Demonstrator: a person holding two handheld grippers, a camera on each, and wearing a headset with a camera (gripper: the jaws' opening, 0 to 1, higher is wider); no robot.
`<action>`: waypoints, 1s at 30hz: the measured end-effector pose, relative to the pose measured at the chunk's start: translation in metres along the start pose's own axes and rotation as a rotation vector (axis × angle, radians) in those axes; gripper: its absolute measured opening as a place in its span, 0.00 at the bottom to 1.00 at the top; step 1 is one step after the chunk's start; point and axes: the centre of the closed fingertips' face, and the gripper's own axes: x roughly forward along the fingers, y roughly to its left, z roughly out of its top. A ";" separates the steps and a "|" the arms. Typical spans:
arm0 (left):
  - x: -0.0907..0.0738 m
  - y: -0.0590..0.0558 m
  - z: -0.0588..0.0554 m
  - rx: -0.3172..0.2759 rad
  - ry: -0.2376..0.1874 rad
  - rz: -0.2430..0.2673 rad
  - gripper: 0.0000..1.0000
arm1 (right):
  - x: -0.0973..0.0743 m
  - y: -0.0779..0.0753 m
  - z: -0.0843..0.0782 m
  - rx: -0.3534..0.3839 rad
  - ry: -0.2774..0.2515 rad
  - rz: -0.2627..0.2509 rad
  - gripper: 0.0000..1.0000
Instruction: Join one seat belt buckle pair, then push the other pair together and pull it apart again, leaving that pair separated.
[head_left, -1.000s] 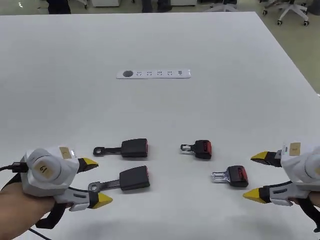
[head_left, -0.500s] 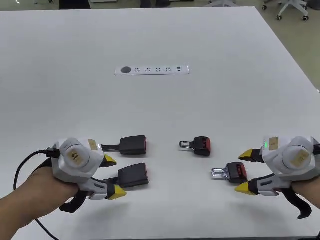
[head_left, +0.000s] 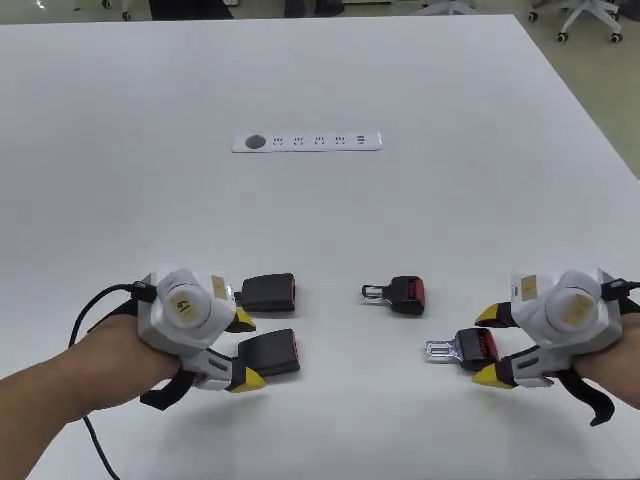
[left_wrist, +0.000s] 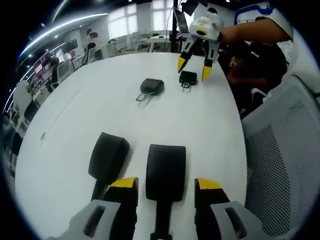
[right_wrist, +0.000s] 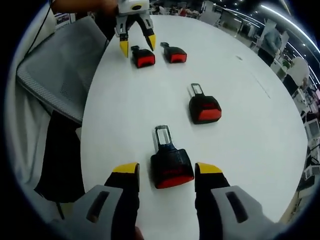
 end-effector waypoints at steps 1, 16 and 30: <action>0.001 -0.001 0.000 0.000 0.006 -0.005 0.44 | 0.002 0.000 0.001 -0.007 -0.003 0.002 0.43; 0.016 -0.002 -0.003 0.097 0.065 -0.040 0.35 | 0.011 -0.005 -0.009 0.019 0.013 0.068 0.35; 0.018 -0.005 -0.004 0.155 0.110 -0.075 0.34 | 0.011 -0.003 -0.009 -0.008 -0.003 0.107 0.34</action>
